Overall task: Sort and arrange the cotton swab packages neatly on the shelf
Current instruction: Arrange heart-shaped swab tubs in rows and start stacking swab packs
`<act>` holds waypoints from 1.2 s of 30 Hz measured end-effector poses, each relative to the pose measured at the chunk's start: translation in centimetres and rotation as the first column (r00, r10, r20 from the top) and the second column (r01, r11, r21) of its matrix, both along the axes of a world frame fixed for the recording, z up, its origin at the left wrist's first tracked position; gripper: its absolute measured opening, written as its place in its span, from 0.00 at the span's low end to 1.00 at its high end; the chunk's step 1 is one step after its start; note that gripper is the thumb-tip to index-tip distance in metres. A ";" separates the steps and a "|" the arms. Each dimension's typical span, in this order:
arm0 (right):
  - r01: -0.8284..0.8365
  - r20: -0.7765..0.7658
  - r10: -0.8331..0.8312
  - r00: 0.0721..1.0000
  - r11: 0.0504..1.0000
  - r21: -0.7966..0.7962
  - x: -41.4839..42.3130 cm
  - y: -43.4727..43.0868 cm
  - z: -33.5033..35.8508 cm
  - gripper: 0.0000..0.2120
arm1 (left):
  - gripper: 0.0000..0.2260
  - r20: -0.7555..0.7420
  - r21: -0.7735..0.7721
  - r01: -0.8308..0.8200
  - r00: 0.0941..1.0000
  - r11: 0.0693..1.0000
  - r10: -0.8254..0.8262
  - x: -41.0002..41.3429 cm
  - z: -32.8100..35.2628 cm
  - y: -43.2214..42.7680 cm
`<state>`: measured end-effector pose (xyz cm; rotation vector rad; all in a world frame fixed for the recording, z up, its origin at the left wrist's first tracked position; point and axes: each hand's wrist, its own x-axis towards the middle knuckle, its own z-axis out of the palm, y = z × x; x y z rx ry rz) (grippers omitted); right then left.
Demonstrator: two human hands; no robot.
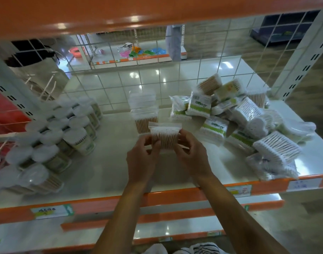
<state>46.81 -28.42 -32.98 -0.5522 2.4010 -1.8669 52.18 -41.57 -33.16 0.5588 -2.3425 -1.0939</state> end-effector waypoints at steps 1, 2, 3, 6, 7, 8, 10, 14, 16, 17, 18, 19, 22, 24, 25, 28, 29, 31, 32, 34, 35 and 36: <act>-0.026 -0.020 0.025 0.999 1.000 -0.002 -0.1 -0.5 0.0 0.17 | 0.10 -0.003 -0.030 -0.018 1.000 0.999 0.018 -0.1 0.0 -0.3; -0.048 -0.037 0.048 0.998 0.999 -0.005 -0.1 -0.9 0.1 0.17 | 0.10 -0.007 -0.050 -0.034 0.999 0.998 0.034 -0.2 0.0 -0.6; -0.066 -0.046 0.066 0.997 0.998 -0.002 -0.1 -1.4 0.1 0.17 | 0.10 -0.011 -0.063 -0.046 0.999 0.997 0.046 -0.3 -0.1 -0.9; -0.107 -0.046 0.107 0.993 0.994 0.020 -0.4 -2.8 -0.2 0.18 | 0.10 -0.020 -0.077 -0.070 0.997 0.995 0.069 -0.6 -0.2 -2.0; -0.110 -0.045 0.111 0.993 0.993 0.031 -0.5 -3.2 -0.2 0.19 | 0.09 -0.022 -0.073 -0.075 0.997 0.995 0.073 -0.7 -0.2 -2.4; -0.110 -0.045 0.112 0.993 0.993 0.036 -0.6 -3.5 -0.2 0.20 | 0.09 -0.023 -0.072 -0.078 0.997 0.994 0.077 -0.9 -0.3 -2.7; -0.108 -0.050 0.110 0.993 0.993 0.036 -0.7 -4.3 -0.3 0.21 | 0.10 -0.018 -0.071 -0.083 0.996 0.994 0.082 -1.2 -0.4 -3.3; -0.099 -0.067 0.102 0.993 0.994 0.049 -1.1 -5.6 -0.6 0.22 | 0.12 -0.010 -0.078 -0.095 0.996 0.992 0.094 -1.9 -0.6 -4.3; -0.082 -0.073 0.088 0.994 0.994 0.075 -1.4 -6.2 -0.8 0.23 | 0.13 -0.003 -0.083 -0.098 0.995 0.992 0.098 -2.2 -0.8 -4.8; -0.071 -0.076 0.078 0.994 0.994 0.086 -1.5 -6.5 -0.8 0.24 | 0.13 0.000 -0.086 -0.101 0.995 0.991 0.101 -2.4 -0.9 -5.0; -0.061 -0.081 0.068 0.994 0.994 0.091 -1.6 -6.8 -0.9 0.24 | 0.14 0.002 -0.087 -0.103 0.995 0.991 0.103 -2.6 -1.0 -5.2; -0.051 -0.086 0.059 0.995 0.994 0.096 -1.6 -7.0 -0.9 0.24 | 0.14 0.003 -0.089 -0.103 0.995 0.991 0.104 -2.7 -1.1 -5.4; -0.023 -0.096 0.036 0.995 0.990 0.136 -1.7 -7.4 -1.0 0.26 | 0.16 -0.005 -0.073 -0.102 0.995 0.992 0.102 -3.0 -1.1 -5.5; -0.016 -0.089 0.031 0.996 0.987 0.159 -1.8 -7.4 -1.1 0.26 | 0.17 -0.014 -0.050 -0.104 0.995 0.993 0.103 -3.0 -1.1 -5.4; -0.015 -0.085 0.030 0.996 0.987 0.163 -1.8 -7.4 -1.1 0.26 | 0.17 -0.016 -0.046 -0.103 0.995 0.994 0.102 -3.1 -1.1 -5.4; -0.017 -0.076 0.031 0.997 0.984 0.178 -1.9 -7.5 -1.0 0.26 | 0.17 -0.016 -0.045 -0.095 0.995 0.994 0.094 -3.2 -1.3 -5.3; -0.017 -0.075 0.031 0.997 0.983 0.184 -2.0 -7.5 -0.9 0.26 | 0.17 -0.016 -0.045 -0.095 0.995 0.994 0.094 -3.2 -1.3 -5.3; -0.018 -0.076 0.033 0.997 0.980 0.196 -2.1 -7.5 -0.8 0.26 | 0.16 -0.019 -0.054 -0.099 0.995 0.994 0.098 -3.2 -1.3 -5.2; -0.020 -0.075 0.036 0.997 0.979 0.202 -2.1 -7.5 -0.8 0.26 | 0.16 -0.021 -0.061 -0.100 0.995 0.993 0.099 -3.2 -1.3 -5.2; -0.027 -0.073 0.044 0.996 0.976 0.214 -2.1 -7.4 -0.7 0.26 | 0.16 -0.018 -0.064 -0.103 0.995 0.993 0.102 -3.2 -1.4 -5.1; -0.030 -0.074 0.047 0.996 0.975 0.222 -2.1 -7.3 -0.7 0.27 | 0.16 -0.016 -0.058 -0.107 0.994 0.993 0.106 -3.2 -1.4 -5.1; -0.031 -0.076 0.050 0.996 0.972 0.233 -2.1 -7.1 -0.7 0.27 | 0.16 -0.013 -0.051 -0.115 0.993 0.992 0.114 -3.1 -1.4 -5.0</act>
